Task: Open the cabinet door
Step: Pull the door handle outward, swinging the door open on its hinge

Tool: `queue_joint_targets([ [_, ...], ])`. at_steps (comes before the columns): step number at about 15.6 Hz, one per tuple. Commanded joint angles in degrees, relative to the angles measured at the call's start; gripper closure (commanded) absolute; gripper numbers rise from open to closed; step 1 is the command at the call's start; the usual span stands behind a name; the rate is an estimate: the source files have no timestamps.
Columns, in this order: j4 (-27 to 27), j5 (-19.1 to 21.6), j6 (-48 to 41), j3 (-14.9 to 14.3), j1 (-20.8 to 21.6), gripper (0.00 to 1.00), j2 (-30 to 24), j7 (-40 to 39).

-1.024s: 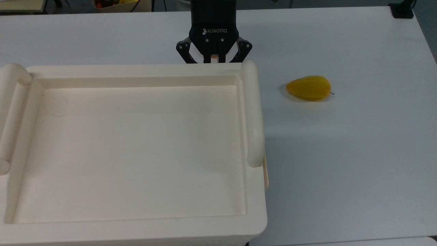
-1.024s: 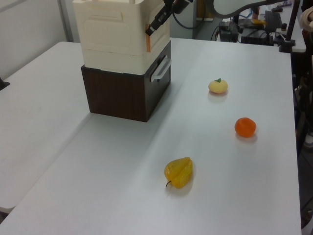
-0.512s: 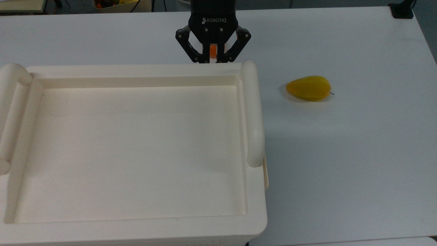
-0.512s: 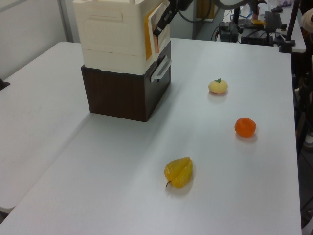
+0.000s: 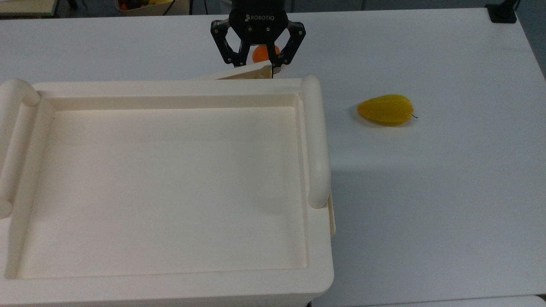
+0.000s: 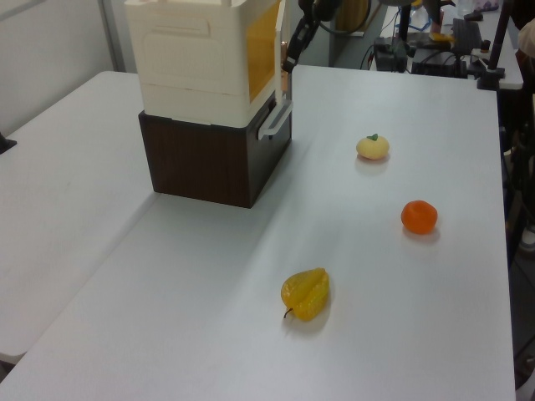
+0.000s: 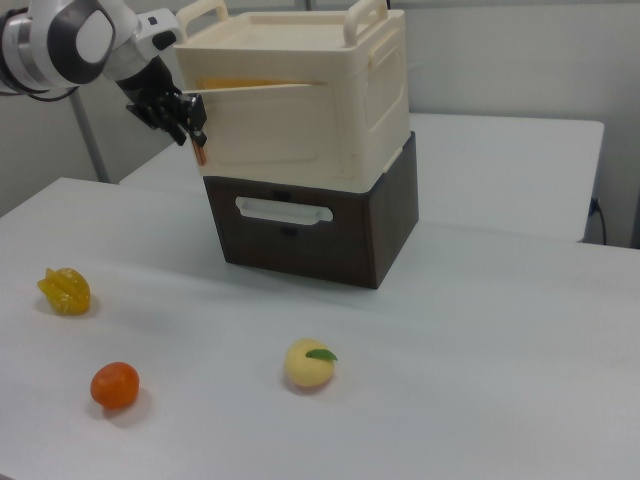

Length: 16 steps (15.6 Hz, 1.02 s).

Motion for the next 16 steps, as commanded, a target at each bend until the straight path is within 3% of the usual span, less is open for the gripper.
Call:
queue_joint_targets([
  [1, -0.86, 0.28, -5.05, -0.14, 0.11, 0.08, -2.95, 1.01],
  [2, -0.77, 0.28, -5.93, -0.23, 0.11, 0.0, -3.3, 1.01],
  [6, 4.39, 0.37, -12.34, -0.4, -0.42, 0.0, -4.45, 0.58],
  [9, 6.69, 0.02, -11.21, -0.41, -0.24, 0.0, -4.36, 0.84],
  [13, 7.23, 0.63, 0.62, 0.29, 0.28, 0.0, -3.22, 1.89],
  [16, 6.61, 0.37, 5.05, 2.76, 0.11, 0.0, -1.03, 3.12],
])
